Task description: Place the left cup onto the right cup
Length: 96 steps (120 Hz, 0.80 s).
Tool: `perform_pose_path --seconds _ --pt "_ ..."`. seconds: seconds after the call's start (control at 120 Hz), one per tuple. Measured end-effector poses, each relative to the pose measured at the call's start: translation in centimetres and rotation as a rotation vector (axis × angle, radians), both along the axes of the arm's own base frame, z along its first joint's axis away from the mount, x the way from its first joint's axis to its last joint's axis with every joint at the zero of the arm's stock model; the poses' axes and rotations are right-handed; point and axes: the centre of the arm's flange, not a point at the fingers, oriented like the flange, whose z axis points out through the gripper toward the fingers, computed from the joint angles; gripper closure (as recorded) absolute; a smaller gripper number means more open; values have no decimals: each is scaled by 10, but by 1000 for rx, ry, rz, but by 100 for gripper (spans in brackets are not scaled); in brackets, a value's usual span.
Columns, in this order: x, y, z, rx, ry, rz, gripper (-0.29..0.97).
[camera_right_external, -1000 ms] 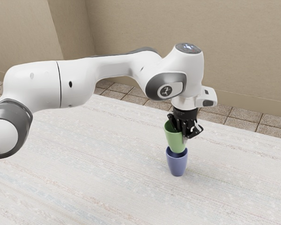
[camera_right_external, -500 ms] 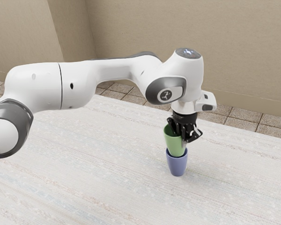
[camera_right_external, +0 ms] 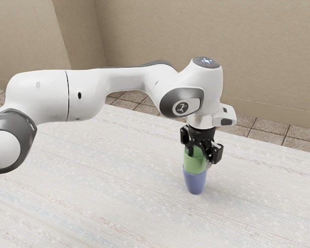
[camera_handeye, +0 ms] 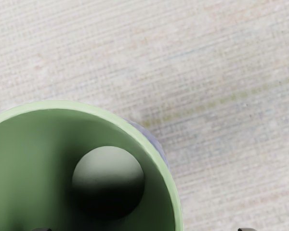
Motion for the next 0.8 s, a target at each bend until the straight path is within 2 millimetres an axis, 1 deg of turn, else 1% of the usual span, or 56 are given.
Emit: perform_pose_path --seconds 0.1,0.167,0.35,0.633,0.7,0.8 --pt "0 0 0 1 0 1 13" --pt "0 0 4 1 -7 0 10" --pt "-2 3 33 -1 -51 2 4" --pt "-15 7 66 15 -95 0 1" --pt "-16 18 77 21 -106 18 1" --pt "-18 41 93 33 -114 59 1"
